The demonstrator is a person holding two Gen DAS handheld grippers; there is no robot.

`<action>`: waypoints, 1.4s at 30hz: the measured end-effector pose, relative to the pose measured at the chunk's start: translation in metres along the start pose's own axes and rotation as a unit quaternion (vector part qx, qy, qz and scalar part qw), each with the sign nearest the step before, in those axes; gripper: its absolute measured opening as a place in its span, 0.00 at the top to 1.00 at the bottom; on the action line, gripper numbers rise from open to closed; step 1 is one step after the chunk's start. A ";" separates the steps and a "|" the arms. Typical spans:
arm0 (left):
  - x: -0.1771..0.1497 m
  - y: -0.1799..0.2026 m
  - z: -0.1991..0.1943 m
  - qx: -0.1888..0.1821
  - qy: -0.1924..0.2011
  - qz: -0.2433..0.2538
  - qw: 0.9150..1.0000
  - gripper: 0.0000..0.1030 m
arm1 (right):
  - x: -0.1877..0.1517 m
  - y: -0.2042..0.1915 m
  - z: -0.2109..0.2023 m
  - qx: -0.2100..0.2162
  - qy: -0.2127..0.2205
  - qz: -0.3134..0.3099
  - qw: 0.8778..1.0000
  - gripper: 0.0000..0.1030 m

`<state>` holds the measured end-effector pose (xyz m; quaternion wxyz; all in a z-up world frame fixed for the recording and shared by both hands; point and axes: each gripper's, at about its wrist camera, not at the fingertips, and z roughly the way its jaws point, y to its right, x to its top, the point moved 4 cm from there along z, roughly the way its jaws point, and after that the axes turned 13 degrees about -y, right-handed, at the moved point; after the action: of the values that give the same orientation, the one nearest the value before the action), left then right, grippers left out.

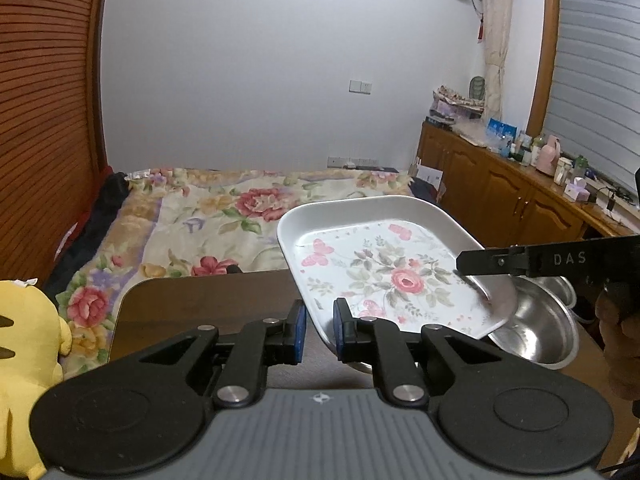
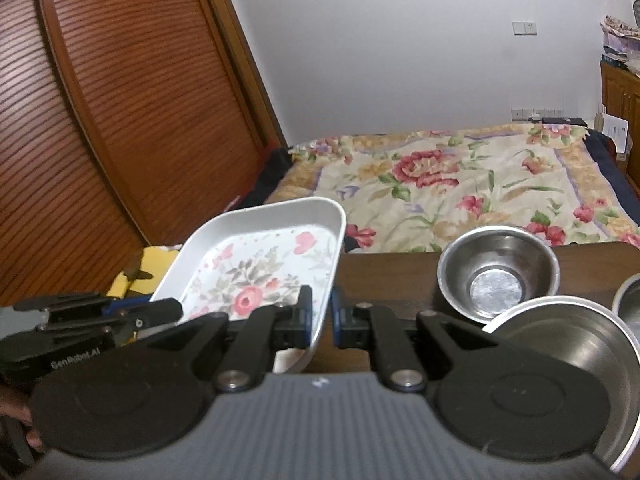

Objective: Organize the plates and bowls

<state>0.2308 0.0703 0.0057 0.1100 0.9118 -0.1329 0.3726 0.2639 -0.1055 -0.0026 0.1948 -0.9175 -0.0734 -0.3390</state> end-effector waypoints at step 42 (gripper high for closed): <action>-0.118 0.039 -0.069 -0.022 0.020 -0.014 0.999 0.85 | -0.115 -0.008 -0.066 0.054 -0.003 -0.019 0.998 0.89</action>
<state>0.0925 0.0728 -0.0256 0.1378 0.9033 -0.1258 0.3862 0.1353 -0.1255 -0.0291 0.2376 -0.9050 -0.1095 -0.3354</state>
